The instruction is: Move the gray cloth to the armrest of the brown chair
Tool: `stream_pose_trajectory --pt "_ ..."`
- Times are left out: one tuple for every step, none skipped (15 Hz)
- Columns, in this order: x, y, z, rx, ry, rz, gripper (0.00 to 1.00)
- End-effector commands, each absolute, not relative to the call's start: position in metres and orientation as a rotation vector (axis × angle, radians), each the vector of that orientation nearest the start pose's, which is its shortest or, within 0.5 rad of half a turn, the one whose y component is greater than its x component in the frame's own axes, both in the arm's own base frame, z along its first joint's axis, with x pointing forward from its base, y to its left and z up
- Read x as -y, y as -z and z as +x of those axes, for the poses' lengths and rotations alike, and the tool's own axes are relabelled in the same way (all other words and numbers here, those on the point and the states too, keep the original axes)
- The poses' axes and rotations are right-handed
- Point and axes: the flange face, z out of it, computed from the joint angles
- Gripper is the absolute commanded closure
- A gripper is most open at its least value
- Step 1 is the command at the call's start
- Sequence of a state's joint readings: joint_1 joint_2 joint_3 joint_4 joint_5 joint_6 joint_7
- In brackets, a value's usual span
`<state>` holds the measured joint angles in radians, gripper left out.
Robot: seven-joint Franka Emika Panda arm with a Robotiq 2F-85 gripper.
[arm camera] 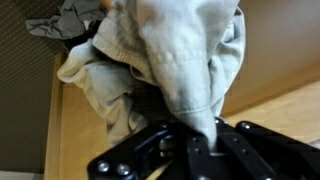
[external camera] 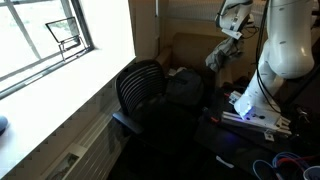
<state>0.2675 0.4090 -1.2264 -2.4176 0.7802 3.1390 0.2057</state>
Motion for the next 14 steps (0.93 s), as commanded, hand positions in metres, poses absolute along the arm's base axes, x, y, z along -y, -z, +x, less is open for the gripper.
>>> stream_pose_trajectory --pt "0.499 -0.372 0.254 -2.720 1.180 -1.798 0.99" --pt "0.518 -0.384 0.260 -2.744 1.228 -1.732 0.99" --pt "0.533 -0.393 0.263 -2.768 1.286 -1.647 0.99" --pt "0.549 -0.395 0.270 -2.797 1.331 -1.564 0.99" --pt "0.564 -0.389 0.278 -2.835 1.358 -1.469 0.99" --pt "0.574 -0.369 0.278 -2.909 1.320 -1.388 0.99" --pt "0.548 -0.398 0.266 -2.799 1.338 -1.492 0.70" --pt "0.555 -0.393 0.268 -2.825 1.340 -1.479 0.94" --pt "0.555 -0.390 0.268 -2.835 1.338 -1.493 0.88" --pt "0.554 -0.389 0.269 -2.833 1.337 -1.496 0.81" --pt "0.552 -0.392 0.271 -2.824 1.343 -1.495 0.74" --pt "0.551 -0.394 0.272 -2.817 1.348 -1.493 0.45" --pt "0.551 -0.395 0.271 -2.823 1.391 -1.492 0.45" --pt "0.554 -0.396 0.270 -2.842 1.413 -1.479 0.42"
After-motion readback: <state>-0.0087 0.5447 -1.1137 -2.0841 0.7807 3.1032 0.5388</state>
